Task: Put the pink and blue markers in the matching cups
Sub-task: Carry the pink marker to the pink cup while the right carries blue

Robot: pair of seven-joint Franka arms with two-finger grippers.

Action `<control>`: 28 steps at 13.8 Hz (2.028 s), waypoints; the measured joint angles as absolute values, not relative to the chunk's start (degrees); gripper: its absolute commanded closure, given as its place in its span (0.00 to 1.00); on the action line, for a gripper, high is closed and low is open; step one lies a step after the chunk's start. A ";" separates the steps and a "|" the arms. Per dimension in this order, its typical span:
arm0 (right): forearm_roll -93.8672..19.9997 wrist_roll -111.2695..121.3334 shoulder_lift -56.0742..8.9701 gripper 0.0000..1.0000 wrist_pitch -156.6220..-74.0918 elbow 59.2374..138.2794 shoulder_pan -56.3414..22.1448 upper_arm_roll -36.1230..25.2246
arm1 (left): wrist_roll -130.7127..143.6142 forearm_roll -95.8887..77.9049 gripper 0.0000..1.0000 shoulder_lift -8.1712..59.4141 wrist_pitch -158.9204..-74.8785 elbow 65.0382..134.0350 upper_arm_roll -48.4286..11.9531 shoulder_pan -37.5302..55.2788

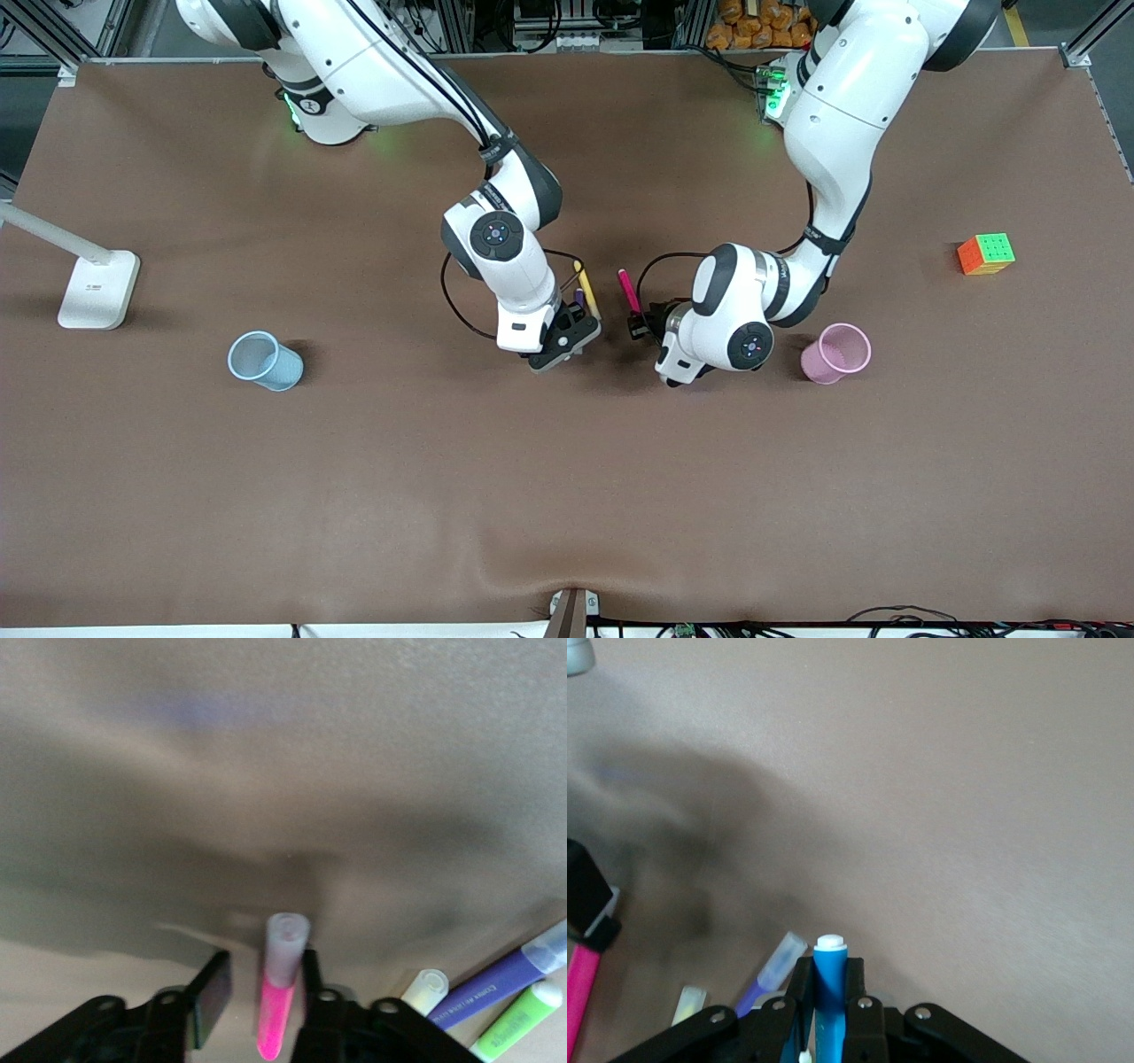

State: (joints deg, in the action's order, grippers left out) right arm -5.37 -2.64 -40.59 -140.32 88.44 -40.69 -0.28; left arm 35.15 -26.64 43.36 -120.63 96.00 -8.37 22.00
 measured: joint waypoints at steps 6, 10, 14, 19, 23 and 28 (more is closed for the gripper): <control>-5.37 9.29 -34.84 1.00 -123.63 86.01 -33.76 -0.77 | 35.48 -26.67 1.00 43.28 -121.02 95.49 -8.35 21.73; -4.93 18.05 -31.35 1.00 -112.83 85.99 -28.57 -1.01 | 36.92 -26.64 1.00 39.86 -118.18 93.81 -8.10 18.75; 1.96 26.61 -30.68 1.00 -104.93 86.15 -23.01 -1.29 | 40.11 -25.54 1.00 32.74 -111.38 93.67 -8.05 15.11; 15.33 34.28 -30.68 1.00 -99.01 86.52 -19.48 -1.29 | 41.16 -22.55 1.00 24.59 -103.45 93.59 -7.88 10.62; 20.13 35.69 -30.79 1.00 -95.87 87.28 -16.46 -1.33 | 40.66 -17.69 1.00 18.33 -98.97 93.64 -7.86 5.86; 22.51 37.49 -32.39 1.00 -97.58 89.88 -10.70 -1.35 | 36.01 -14.54 1.00 13.73 -96.51 93.97 -7.80 -0.02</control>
